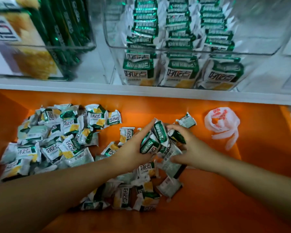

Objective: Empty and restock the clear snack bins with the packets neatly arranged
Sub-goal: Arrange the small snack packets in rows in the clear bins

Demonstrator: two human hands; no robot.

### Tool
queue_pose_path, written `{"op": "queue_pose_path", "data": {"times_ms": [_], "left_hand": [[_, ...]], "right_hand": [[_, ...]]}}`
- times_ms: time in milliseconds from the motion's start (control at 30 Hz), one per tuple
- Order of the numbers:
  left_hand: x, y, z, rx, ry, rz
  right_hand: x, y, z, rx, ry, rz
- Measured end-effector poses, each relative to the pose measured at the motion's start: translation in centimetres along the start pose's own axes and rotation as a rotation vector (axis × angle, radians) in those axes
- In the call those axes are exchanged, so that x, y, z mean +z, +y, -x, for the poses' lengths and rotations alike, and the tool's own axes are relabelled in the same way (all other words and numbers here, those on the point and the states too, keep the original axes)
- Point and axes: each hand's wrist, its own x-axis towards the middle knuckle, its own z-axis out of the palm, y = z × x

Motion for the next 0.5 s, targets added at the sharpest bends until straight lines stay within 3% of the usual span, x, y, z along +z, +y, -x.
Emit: {"op": "queue_pose_path", "data": {"times_ms": [500], "left_hand": [[3.1,21.6,8.5,0.525,0.212,-0.219]], "right_hand": [[-11.0,-15.2,18.8,-0.354,0.356,0.235]]}}
